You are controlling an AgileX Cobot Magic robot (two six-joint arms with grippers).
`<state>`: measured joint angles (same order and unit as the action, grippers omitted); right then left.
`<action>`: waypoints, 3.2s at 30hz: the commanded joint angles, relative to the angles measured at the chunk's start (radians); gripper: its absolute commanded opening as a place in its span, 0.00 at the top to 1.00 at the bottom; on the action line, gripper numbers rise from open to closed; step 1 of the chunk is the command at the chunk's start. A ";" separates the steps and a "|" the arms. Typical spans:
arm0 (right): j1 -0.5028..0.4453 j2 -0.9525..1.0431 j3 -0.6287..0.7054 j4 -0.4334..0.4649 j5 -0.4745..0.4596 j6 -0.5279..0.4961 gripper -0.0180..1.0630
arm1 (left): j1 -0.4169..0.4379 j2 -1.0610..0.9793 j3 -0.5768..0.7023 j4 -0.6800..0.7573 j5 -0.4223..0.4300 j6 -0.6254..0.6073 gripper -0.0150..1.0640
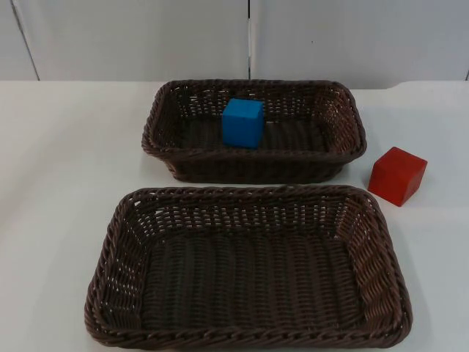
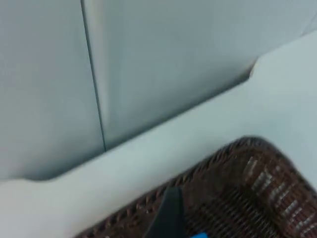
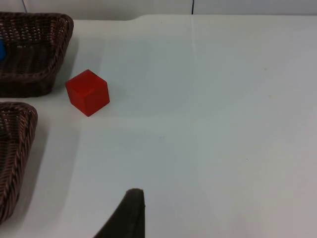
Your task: Pick up one cube with the left hand and place it into the upper basket. Pick up one cube with the right hand and place it into the lower basket.
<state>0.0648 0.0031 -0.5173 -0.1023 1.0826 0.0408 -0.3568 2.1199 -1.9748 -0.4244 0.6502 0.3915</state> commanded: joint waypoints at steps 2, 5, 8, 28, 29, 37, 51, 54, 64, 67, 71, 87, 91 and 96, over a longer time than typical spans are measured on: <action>0.003 -0.003 0.003 -0.006 -0.005 -0.007 0.01 | -0.002 -0.055 -0.007 0.021 0.034 -0.004 0.28; 0.003 -0.003 0.003 -0.006 -0.005 -0.007 0.01 | -0.002 -0.097 -0.005 0.021 0.084 -0.004 0.28; 0.003 -0.003 0.003 -0.006 -0.005 -0.007 0.01 | -0.002 -0.118 -0.005 0.028 0.124 -0.004 0.28; 0.003 -0.003 0.003 -0.004 -0.005 -0.007 0.01 | -0.002 -0.258 0.006 0.024 0.316 0.015 0.28; 0.003 -0.003 0.003 -0.004 -0.005 -0.007 0.01 | -0.002 -0.268 0.025 0.020 0.302 0.015 0.28; 0.003 -0.003 0.003 -0.004 -0.005 -0.007 0.01 | -0.002 -0.411 0.352 0.021 0.084 0.015 0.28; 0.003 -0.003 0.003 -0.004 -0.005 -0.007 0.01 | -0.002 -0.814 0.878 0.043 -0.195 0.012 0.28; 0.003 -0.003 0.003 -0.004 -0.005 -0.007 0.01 | -0.002 -0.882 0.925 0.054 -0.193 -0.014 0.28; 0.003 -0.003 0.003 -0.004 -0.005 -0.007 0.01 | -0.002 -1.151 1.117 0.063 -0.195 -0.053 0.28; 0.003 -0.003 0.003 -0.004 -0.005 -0.007 0.01 | -0.002 -1.254 1.196 0.065 -0.193 -0.084 0.28; 0.003 -0.003 0.003 -0.004 -0.005 -0.007 0.01 | -0.002 -1.354 1.271 0.065 -0.189 -0.086 0.28; 0.003 -0.003 0.003 -0.002 -0.005 -0.007 0.01 | -0.002 -1.622 1.393 0.087 -0.158 -0.086 0.28; 0.003 -0.003 0.003 -0.002 -0.005 -0.007 0.01 | -0.002 -1.622 1.393 0.092 -0.158 -0.086 0.28; 0.003 -0.003 0.003 -0.002 -0.005 -0.007 0.01 | -0.002 -1.622 1.393 0.102 -0.158 -0.086 0.28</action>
<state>0.0648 0.0031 -0.5173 -0.1023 1.0826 0.0408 -0.3568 0.5030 -0.5878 -0.3311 0.4928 0.3139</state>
